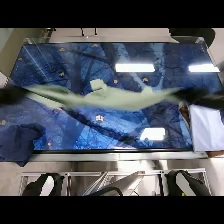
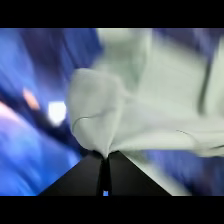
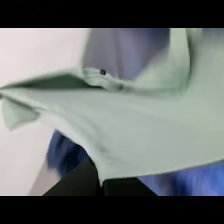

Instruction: Fold the shirts.

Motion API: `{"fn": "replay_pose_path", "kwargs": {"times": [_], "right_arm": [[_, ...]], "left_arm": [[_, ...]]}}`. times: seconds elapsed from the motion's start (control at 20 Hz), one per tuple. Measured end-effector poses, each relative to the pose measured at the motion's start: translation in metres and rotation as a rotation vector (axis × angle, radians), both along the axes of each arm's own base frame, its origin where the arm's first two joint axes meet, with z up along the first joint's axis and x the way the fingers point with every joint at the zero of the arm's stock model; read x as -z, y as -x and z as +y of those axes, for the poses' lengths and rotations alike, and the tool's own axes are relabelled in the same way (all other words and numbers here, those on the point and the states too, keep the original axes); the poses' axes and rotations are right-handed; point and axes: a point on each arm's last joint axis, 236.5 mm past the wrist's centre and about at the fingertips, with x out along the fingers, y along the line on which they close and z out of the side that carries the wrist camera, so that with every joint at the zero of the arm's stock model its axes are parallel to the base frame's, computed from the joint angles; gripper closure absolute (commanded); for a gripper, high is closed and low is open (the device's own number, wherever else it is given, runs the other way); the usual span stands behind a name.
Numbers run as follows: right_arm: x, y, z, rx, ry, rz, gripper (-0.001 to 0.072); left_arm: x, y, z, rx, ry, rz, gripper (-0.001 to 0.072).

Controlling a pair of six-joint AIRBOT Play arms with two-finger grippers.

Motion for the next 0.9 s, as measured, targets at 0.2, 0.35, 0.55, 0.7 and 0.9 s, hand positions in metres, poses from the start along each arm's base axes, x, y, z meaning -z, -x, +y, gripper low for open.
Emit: {"fn": "replay_pose_path", "kwargs": {"times": [0.2,0.35,0.55,0.7,0.9], "right_arm": [[-0.174,0.053,-0.005,0.229,0.207,-0.519,0.0698],[-0.227,0.078,-0.001,0.345,0.341,-0.683,0.0698],[-0.228,0.068,-0.009,0.333,0.389,-0.670,0.0699],[-0.189,0.032,-0.015,0.242,0.375,-0.539,0.0699],[-0.071,-0.055,-0.017,0.147,0.416,-0.236,0.0699]], "left_arm": [[-0.159,0.070,0.012,-0.193,-0.248,-0.462,0.0695],[-0.214,0.107,0.007,-0.248,-0.382,-0.626,0.0695],[-0.213,0.077,-0.012,-0.073,-0.382,-0.610,0.0695],[-0.174,0.006,-0.029,0.066,-0.381,-0.487,0.0696],[-0.077,-0.113,-0.049,0.161,-0.432,-0.256,0.0696]]}}
